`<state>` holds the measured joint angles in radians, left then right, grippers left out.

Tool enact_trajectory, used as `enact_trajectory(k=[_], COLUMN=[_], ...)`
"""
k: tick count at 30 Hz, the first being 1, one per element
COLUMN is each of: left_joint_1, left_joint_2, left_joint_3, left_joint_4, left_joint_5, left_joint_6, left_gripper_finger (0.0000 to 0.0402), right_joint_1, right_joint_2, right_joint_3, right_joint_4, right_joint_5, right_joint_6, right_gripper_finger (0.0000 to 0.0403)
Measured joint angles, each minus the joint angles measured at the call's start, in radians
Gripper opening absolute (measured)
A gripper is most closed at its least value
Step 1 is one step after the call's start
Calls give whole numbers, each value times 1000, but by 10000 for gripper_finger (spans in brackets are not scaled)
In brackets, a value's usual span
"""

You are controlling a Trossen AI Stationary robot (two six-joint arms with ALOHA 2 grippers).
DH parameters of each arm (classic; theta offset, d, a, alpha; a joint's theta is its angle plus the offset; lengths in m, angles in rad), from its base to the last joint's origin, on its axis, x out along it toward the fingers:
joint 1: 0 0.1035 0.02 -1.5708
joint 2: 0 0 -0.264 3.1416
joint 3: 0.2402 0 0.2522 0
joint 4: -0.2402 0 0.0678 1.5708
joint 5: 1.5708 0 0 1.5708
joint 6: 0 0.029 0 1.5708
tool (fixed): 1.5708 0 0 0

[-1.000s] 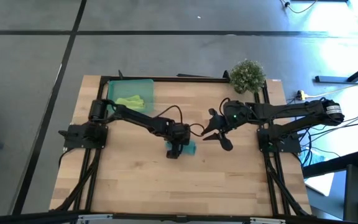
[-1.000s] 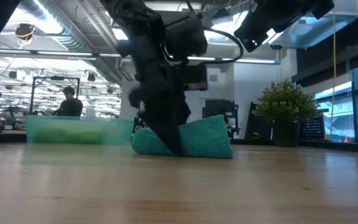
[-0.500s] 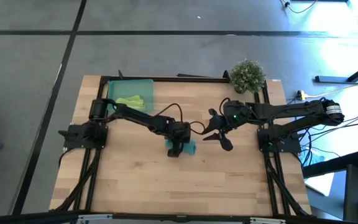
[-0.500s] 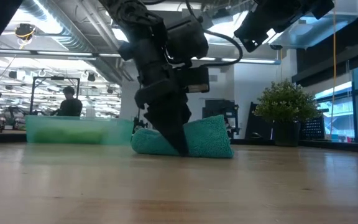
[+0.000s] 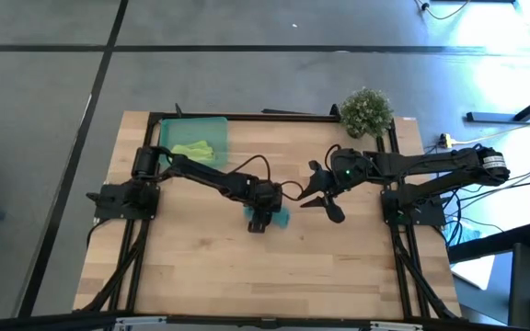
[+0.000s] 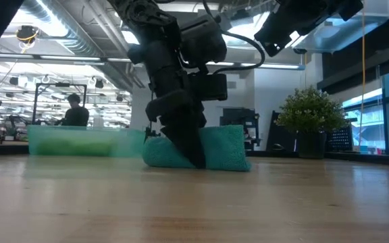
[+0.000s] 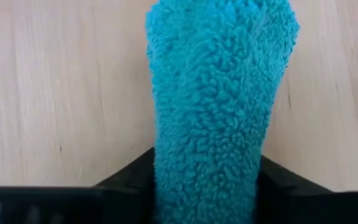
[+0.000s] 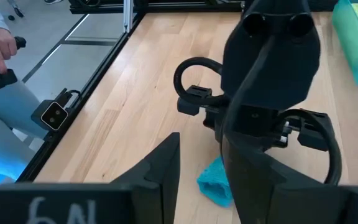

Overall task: Roll microfiber towels into tight, uniform cylinder then place into a basket
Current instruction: Put the blue microfiber cloth into the blue bin

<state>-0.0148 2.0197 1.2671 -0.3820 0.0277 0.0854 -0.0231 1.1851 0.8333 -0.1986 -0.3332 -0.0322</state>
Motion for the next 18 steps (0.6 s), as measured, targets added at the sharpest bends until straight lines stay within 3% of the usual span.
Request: enact_trajectory(k=[4,11,18], left_joint_1=[21,76,139], left_joint_2=[-2,1,0], left_joint_3=[13,123,256], left_joint_4=[-38,-253,-409], left_joint_5=[53,70,70], left_joint_6=[-4,-27,-31], left_gripper_finger=[106,23,24], right_joint_1=[0,0,0], right_joint_2=[0,0,0], right_joint_3=[0,0,0], right_joint_4=[0,0,0], right_joint_5=[0,0,0], right_joint_6=[1,0,1], right_gripper_finger=[122,122,122])
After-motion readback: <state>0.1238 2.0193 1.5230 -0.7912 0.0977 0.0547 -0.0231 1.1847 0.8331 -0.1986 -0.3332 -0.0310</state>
